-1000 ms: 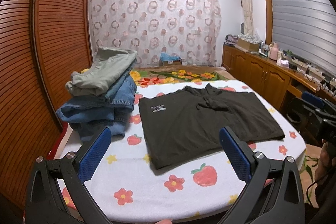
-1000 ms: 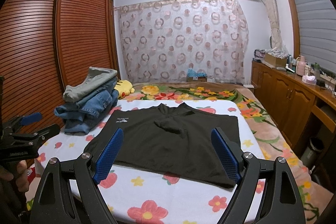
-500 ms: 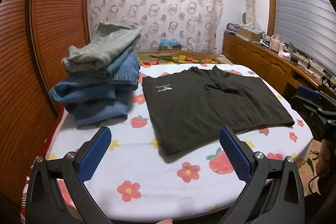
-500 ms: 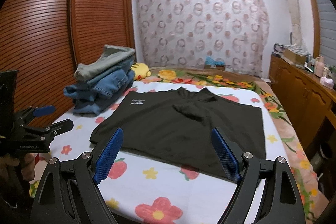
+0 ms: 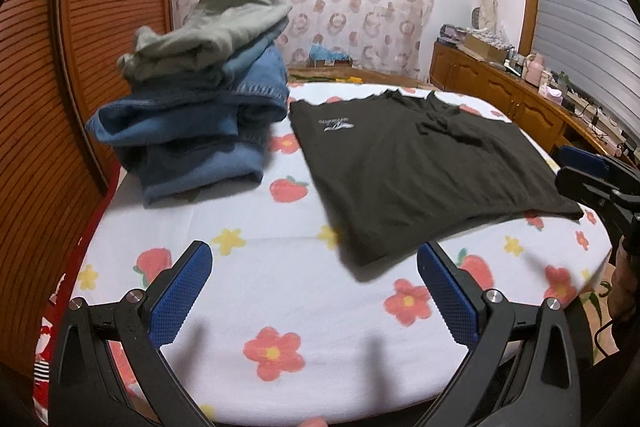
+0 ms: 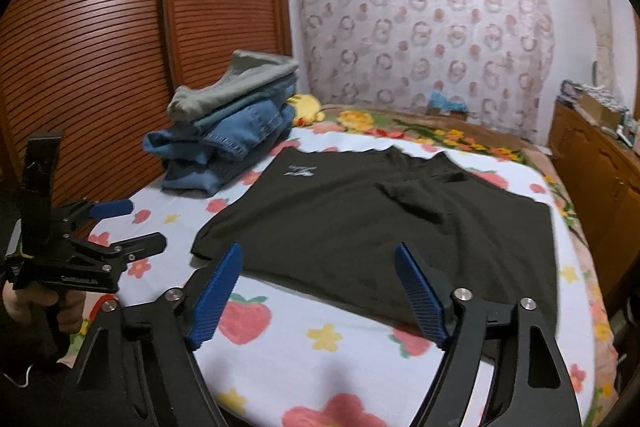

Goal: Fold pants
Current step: 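Reach the right gripper to the T-shirt's side edge and close on it, then lift the gripped side with the right gripper and fold it over the shirt body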

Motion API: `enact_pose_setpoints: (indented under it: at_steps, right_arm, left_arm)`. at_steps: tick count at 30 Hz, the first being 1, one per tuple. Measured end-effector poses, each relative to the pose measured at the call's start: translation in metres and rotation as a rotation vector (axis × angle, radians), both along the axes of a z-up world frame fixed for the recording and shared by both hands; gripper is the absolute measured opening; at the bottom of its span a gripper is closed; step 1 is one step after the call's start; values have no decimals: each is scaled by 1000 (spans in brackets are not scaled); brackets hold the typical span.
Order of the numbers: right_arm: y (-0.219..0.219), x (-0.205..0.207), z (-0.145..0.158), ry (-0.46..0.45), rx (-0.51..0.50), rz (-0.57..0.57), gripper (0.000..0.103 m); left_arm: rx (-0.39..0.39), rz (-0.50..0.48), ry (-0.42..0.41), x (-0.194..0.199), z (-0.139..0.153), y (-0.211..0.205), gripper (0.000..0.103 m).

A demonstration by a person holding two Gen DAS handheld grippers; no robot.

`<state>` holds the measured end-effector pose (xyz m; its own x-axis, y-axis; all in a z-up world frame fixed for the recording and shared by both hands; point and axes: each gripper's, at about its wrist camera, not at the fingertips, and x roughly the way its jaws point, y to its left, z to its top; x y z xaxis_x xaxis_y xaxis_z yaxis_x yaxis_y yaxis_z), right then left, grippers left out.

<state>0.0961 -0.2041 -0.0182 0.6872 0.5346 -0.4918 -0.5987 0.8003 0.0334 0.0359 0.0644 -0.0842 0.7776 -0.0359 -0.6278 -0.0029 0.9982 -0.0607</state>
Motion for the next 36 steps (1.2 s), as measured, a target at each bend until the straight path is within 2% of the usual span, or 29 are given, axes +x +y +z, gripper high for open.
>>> enact_pose_setpoints:
  at_steps: [11,22,30,33,36]
  right_arm:
    - [46,35,-17,125,-84,173,43]
    - [90,44,-26,201,-153,299,37]
    - [108,42,-37,208,-218,308,28]
    - [110,42,-37,199,-232,303,10]
    - [104,46,-35,199,-210,292,4]
  left_arm:
    - [13,5,66,16,-15,32,103]
    - [-10,13,92,19,-23,50,102]
    - [-21,16,99,19,-25,52,102]
    - [-24,6,100,21,-24,49,102]
    - [-27,-6,96,23,-22,46,102]
